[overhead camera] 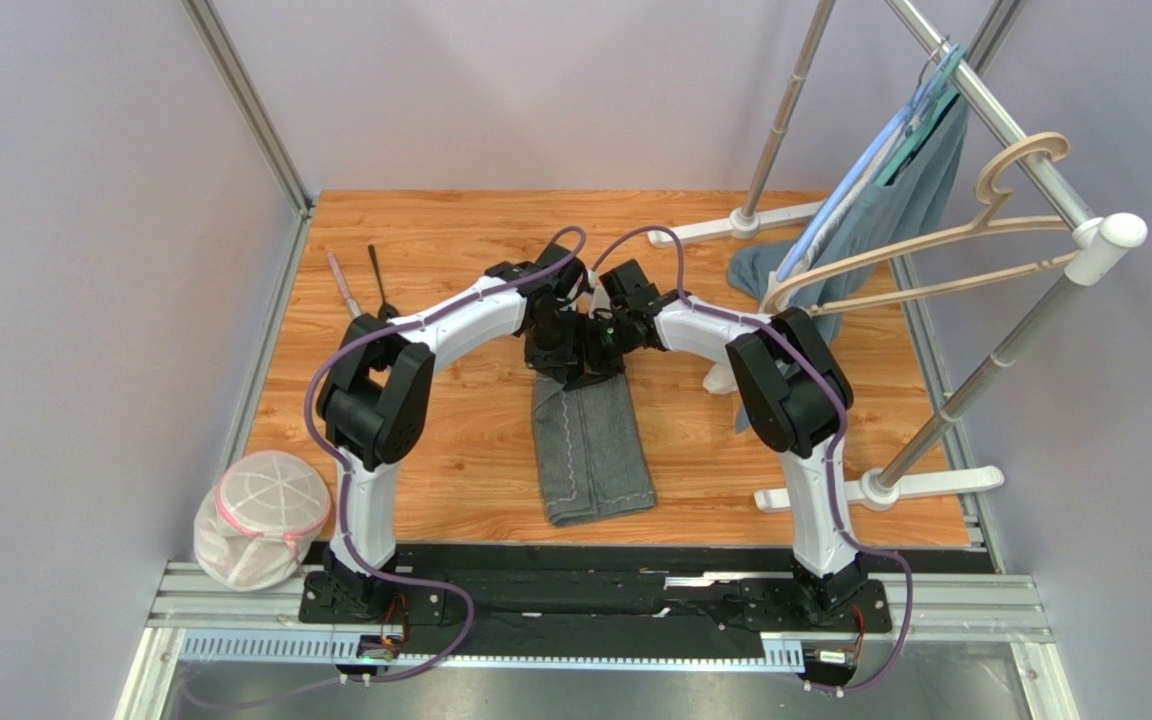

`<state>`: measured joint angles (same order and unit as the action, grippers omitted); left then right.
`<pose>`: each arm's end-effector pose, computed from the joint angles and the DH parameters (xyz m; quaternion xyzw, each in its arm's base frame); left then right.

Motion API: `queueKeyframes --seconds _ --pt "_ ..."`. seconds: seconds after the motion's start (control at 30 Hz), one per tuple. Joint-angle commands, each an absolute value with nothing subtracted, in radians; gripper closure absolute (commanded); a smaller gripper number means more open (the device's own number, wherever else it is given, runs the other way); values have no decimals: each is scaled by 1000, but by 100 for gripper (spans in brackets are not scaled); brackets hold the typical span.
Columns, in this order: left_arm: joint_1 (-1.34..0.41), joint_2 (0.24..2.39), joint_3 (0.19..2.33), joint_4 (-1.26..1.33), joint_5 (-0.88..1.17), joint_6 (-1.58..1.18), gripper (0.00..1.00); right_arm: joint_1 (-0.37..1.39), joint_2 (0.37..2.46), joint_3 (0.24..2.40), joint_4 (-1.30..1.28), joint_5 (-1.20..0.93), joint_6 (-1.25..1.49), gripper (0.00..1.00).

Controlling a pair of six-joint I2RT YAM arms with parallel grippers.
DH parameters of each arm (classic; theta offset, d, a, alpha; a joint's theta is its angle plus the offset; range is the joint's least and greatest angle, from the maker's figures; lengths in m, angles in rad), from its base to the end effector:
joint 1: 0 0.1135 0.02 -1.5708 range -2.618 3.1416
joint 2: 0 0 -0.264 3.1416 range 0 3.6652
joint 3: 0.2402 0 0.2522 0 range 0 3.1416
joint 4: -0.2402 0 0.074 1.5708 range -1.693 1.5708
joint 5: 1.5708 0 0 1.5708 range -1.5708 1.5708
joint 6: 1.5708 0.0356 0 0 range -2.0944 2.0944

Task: Fold the napkin into a case and place the utensils inside
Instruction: Smooth out the 2/3-rectangle-folded napkin at the center of the board.

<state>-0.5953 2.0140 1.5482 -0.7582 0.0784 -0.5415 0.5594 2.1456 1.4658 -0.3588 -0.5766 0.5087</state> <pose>0.3431 -0.2357 0.1926 0.0332 0.9837 -0.1253 0.1245 0.3664 0.2523 0.1383 -0.0982 0.9228 0.3644 0.0774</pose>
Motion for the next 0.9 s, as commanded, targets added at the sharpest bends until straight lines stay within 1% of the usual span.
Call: queueKeyframes --seconds 0.0,0.2,0.37,0.6,0.87 --pt "-604 2051 1568 -657 127 -612 100 542 2160 1499 -319 -578 525 96" --pt "-603 2065 1531 -568 64 -687 100 525 2094 1445 -325 -578 526 96" --pt "-603 2057 1506 -511 48 -724 100 537 1959 1295 -286 -610 549 96" --pt "-603 2048 1496 -480 60 -750 100 600 1836 1105 -213 -643 606 96" --pt "-603 2054 1494 -472 58 -770 100 658 1755 908 -127 -658 649 96"
